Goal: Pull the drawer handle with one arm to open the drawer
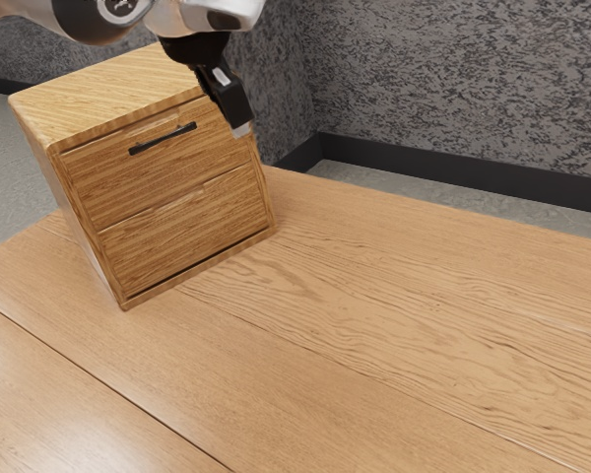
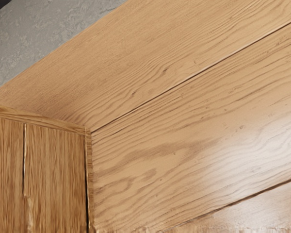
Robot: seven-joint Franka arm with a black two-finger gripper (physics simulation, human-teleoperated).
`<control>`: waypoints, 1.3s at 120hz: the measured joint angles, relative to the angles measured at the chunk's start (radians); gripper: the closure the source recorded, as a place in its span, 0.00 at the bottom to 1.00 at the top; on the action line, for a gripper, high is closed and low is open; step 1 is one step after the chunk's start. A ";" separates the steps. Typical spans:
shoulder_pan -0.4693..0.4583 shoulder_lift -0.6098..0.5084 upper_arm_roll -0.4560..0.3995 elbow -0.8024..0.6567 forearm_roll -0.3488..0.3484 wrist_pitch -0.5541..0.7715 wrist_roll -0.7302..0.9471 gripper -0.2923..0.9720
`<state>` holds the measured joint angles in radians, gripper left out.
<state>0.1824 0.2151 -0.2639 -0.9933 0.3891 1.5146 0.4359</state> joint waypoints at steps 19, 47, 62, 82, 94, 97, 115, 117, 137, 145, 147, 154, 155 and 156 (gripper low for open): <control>-0.005 -0.001 0.008 -0.004 0.027 -0.048 -0.011 0.23; -0.005 0.011 0.004 -0.001 0.028 -0.092 -0.050 0.24; -0.007 0.008 -0.014 0.002 0.010 -0.101 -0.087 0.23; -0.010 0.024 -0.045 -0.014 -0.012 -0.071 -0.146 0.23; -0.022 0.036 -0.060 -0.024 -0.021 -0.033 -0.166 0.23; -0.022 0.045 -0.066 -0.022 -0.024 -0.021 -0.172 0.23; -0.025 0.151 -0.099 0.059 -0.032 0.027 -0.202 0.24; -0.025 0.159 -0.098 0.067 -0.033 0.030 -0.205 0.24; -0.024 0.169 -0.095 0.097 -0.022 0.053 -0.246 0.24; -0.024 0.177 -0.104 0.099 -0.010 0.107 -0.259 0.24; -0.024 0.178 -0.106 0.096 -0.009 0.125 -0.262 0.24; -0.024 0.187 -0.113 0.093 -0.006 0.179 -0.272 0.23; -0.024 0.188 -0.114 0.093 -0.006 0.185 -0.273 0.23; -0.024 0.190 -0.115 0.093 -0.006 0.191 -0.275 0.23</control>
<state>0.1581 0.4054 -0.3789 -0.9000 0.3831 1.7057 0.1613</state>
